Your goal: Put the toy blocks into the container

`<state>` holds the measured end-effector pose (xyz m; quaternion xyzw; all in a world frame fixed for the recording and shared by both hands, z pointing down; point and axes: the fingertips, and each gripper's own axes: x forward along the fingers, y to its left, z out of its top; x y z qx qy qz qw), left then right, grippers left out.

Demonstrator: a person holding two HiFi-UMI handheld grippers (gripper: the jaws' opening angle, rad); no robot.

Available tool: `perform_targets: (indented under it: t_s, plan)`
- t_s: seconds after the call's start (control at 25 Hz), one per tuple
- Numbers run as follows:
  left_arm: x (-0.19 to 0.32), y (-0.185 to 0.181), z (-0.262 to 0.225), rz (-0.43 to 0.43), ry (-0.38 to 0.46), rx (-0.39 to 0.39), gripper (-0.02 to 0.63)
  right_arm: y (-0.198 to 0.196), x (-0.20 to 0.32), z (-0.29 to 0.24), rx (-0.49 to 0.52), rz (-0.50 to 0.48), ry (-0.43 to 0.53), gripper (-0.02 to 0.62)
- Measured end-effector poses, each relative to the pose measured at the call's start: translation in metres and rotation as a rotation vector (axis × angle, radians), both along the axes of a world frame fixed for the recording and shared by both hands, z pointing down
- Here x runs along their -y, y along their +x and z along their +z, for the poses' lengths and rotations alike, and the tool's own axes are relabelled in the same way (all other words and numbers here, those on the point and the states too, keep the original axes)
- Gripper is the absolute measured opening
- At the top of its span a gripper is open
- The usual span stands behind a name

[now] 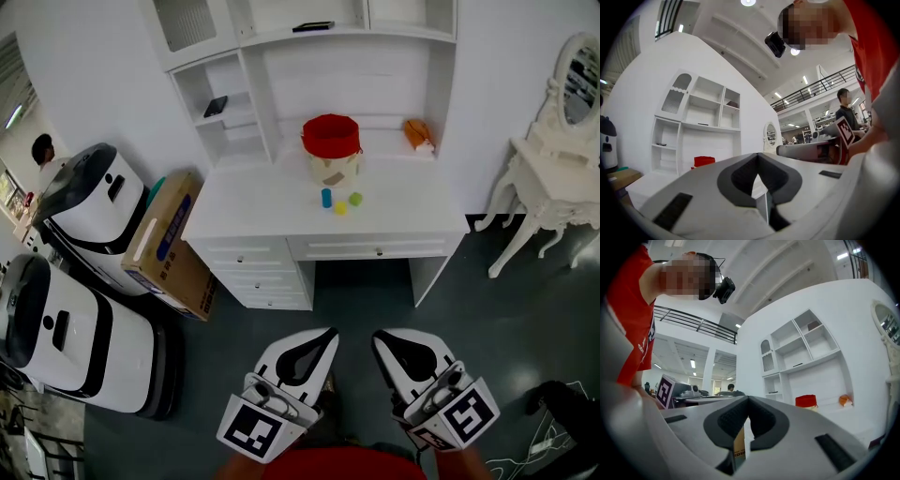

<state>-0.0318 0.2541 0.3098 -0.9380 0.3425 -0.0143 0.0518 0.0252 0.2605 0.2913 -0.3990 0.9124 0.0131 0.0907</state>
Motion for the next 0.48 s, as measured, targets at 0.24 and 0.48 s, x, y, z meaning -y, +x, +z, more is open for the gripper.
perform_targets:
  t_s: [0.24,0.48]
  plan:
    - [0.091,-0.020,0.000,0.008,-0.008,-0.011,0.018,-0.014,0.091,0.002,-0.017,0.025,-0.015,0.005]
    - [0.183,-0.041,-0.002,0.028,-0.027,-0.012,0.018,-0.030,0.180,-0.001,-0.045,0.062,-0.020,0.005]
